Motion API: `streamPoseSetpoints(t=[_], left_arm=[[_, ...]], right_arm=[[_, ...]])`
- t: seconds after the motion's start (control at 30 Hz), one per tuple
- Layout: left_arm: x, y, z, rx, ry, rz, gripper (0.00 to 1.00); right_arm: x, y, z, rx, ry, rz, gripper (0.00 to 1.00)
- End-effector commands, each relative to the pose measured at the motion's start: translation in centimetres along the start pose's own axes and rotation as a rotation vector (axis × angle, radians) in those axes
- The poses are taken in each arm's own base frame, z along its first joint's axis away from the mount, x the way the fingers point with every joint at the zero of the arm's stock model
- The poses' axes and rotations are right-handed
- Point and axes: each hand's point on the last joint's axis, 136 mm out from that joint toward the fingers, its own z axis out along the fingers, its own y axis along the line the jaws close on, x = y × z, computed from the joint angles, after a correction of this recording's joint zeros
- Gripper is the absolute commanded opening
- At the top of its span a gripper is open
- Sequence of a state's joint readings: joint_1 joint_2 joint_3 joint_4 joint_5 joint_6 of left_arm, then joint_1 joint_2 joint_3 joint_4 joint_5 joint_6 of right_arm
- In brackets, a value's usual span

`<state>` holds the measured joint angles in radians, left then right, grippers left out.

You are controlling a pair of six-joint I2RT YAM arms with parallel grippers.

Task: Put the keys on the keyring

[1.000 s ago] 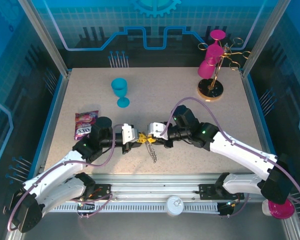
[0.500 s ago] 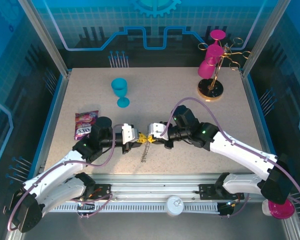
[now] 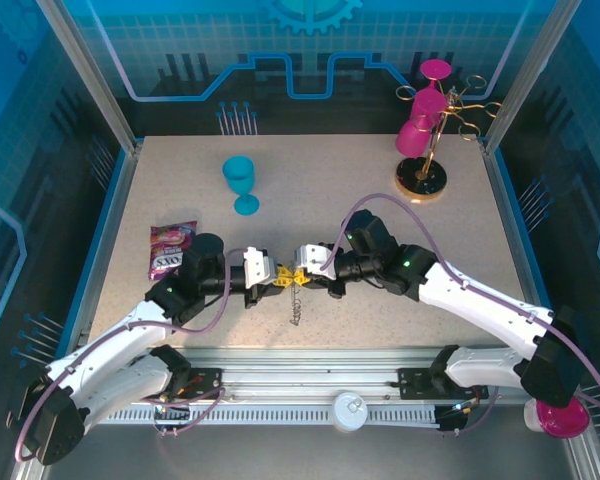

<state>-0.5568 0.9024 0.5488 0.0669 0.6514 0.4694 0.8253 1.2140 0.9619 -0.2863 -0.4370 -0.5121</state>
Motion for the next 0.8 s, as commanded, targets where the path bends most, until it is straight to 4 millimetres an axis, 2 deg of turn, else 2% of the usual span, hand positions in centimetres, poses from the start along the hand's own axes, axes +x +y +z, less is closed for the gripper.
streamPoseSetpoints(t=[0.0, 0.1, 0.13, 0.2, 0.3, 0.37, 0.4, 0.53, 0.63, 0.77], left_arm=[[-2.6, 0.2, -0.2, 0.001, -0.067, 0.059, 0.0], [-2.6, 0.2, -0.3, -0.005, -0.067, 0.072, 0.0], [-2.5, 0.2, -0.4, -0.011, -0.067, 0.076, 0.0], [-2.5, 0.4, -0.5, -0.029, -0.062, 0.077, 0.0], [-2.1, 1.1, -0.7, -0.074, -0.03, 0.076, 0.0], [-1.6, 1.5, -0.9, -0.102, -0.002, 0.063, 0.0], [-1.5, 1.7, -1.0, -0.117, 0.012, 0.055, 0.0], [-0.5, 2.9, -1.8, -0.205, 0.071, 0.014, 0.0], [0.4, 4.3, -3.1, -0.313, 0.115, -0.034, 0.0], [1.4, 6.5, -5.5, -0.481, 0.147, -0.1, 0.0]], right_arm=[[-2.0, 0.7, 0.1, -0.047, -0.07, -0.013, 0.0], [-1.9, 0.2, -0.1, -0.012, -0.064, -0.012, 0.0], [-1.8, -0.2, -0.3, 0.014, -0.064, -0.006, 0.1], [-1.8, -1.0, -1.0, 0.068, -0.078, 0.014, 0.35], [-1.4, -2.5, -2.7, 0.167, -0.089, 0.055, 0.47], [-1.0, -3.8, -3.8, 0.244, -0.087, 0.085, 0.48], [0.5, -4.1, -3.9, 0.281, -0.057, 0.119, 0.48], [3.7, -6.2, -4.5, 0.435, 0.027, 0.258, 0.49], [6.1, -7.2, -4.1, 0.514, 0.087, 0.381, 0.47], [8.3, -7.3, -2.3, 0.523, 0.124, 0.516, 0.45]])
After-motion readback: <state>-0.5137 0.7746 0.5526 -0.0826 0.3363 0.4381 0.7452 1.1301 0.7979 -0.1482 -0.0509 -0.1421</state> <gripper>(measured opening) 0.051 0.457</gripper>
